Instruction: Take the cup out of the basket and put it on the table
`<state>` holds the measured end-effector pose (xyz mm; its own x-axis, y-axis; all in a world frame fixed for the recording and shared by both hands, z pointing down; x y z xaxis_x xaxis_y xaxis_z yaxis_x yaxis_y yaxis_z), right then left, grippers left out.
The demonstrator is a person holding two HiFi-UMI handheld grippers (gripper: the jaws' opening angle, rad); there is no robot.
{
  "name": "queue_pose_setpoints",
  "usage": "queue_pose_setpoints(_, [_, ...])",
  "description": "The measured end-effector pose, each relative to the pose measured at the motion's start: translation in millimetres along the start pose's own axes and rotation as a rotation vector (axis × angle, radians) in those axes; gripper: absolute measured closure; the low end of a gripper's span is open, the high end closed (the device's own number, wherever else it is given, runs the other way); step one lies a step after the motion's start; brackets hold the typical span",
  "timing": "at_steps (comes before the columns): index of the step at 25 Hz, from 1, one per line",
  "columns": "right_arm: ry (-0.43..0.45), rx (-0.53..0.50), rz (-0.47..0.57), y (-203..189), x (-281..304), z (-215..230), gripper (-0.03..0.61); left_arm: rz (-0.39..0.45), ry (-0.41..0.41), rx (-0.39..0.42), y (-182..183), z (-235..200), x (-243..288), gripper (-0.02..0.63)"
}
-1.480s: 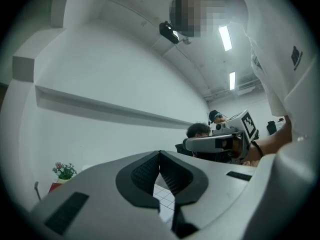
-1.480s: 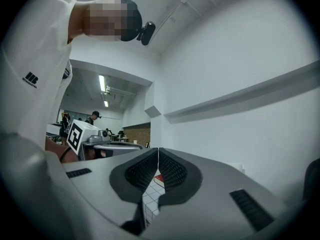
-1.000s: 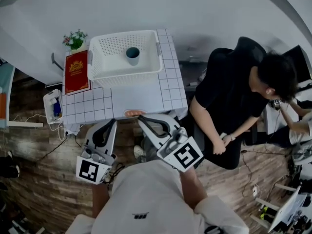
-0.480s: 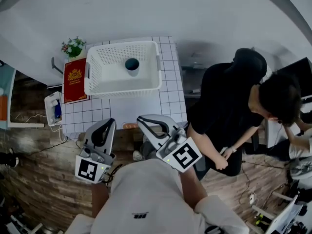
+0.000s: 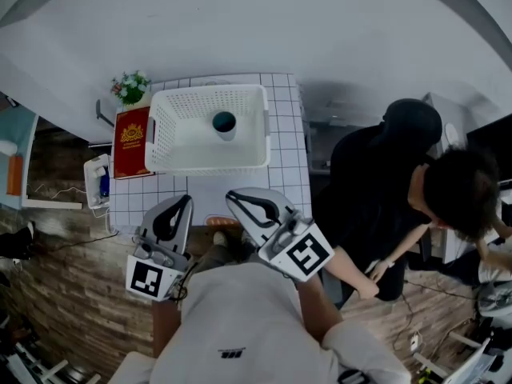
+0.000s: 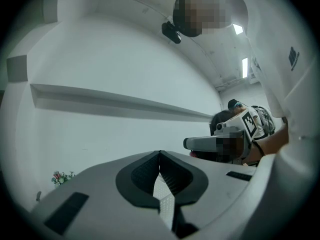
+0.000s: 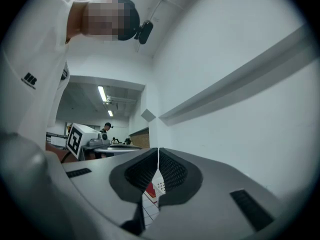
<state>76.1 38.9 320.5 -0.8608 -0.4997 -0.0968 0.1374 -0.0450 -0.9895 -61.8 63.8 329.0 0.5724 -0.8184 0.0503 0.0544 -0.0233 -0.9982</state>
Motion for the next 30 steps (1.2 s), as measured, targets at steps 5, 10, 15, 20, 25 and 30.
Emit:
queue_pose_setpoints(5, [-0.031, -0.031, 0.003, -3, 17, 13, 0.566, -0.005, -0.009, 0.0, -2, -17, 11, 0.603])
queue_pose_setpoints(10, [-0.08, -0.041, -0.002, -6, 37, 24, 0.566, 0.011, -0.048, -0.004, -9, -44, 26, 0.603])
queue_pose_setpoints(15, [-0.129, -0.048, -0.038, -14, 60, 41, 0.566, -0.008, -0.087, -0.041, -16, -71, 43, 0.603])
queue_pose_setpoints(20, [-0.178, -0.046, -0.059, -20, 82, 56, 0.566, -0.017, -0.127, -0.053, -24, -100, 59, 0.603])
queue_pose_setpoints(25, [-0.216, -0.043, -0.077, -23, 99, 66, 0.566, -0.014, -0.172, -0.071, -30, -123, 73, 0.603])
queue_pose_setpoints(30, [-0.269, -0.075, -0.125, -28, 111, 79, 0.566, -0.016, -0.208, -0.088, -35, -139, 85, 0.603])
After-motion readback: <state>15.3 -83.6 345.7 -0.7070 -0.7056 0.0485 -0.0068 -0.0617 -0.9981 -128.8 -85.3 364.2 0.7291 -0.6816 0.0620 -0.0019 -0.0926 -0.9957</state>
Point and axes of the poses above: the fingertips, and each gripper's own axes: x forward along the fingers, z to its right, y out of its top, the point moved 5 cm from there along -x, backward along the fingers, and after that the axes turned 2 degrees about -z, right-handed, at the moved point
